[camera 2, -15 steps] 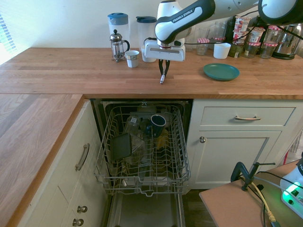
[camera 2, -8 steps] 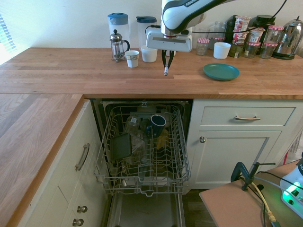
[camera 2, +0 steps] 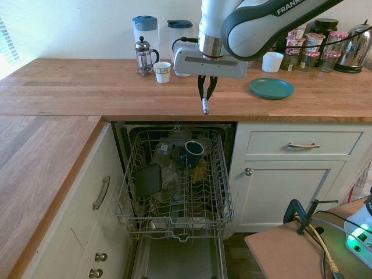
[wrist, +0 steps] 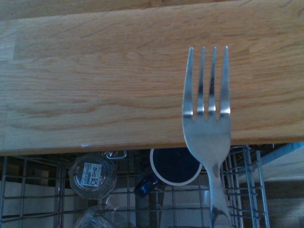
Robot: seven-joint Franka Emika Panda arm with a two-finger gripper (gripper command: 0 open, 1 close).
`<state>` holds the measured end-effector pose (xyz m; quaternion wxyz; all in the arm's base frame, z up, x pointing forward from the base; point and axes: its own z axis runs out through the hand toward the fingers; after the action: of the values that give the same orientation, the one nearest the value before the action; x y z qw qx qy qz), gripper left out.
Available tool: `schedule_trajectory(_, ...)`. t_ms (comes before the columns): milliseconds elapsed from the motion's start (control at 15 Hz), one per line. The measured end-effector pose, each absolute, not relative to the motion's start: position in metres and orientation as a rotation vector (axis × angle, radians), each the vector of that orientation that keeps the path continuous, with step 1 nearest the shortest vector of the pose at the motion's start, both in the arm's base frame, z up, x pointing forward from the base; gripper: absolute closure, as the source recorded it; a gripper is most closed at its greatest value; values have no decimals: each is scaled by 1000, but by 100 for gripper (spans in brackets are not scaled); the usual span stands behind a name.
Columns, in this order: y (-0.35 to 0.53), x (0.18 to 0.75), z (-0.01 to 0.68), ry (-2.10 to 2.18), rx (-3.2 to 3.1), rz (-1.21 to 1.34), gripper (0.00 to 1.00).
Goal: Put the fork in the dishwasher
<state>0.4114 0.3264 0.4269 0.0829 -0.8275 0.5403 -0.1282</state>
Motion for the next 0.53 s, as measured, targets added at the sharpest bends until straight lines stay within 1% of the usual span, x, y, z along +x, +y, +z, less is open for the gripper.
schedule_trajectory(267, 334, 401, 419, 1618, -2479, -398, 100)
schedule_trajectory(533, 354, 363, 389, 1669, -2477, -383, 100)
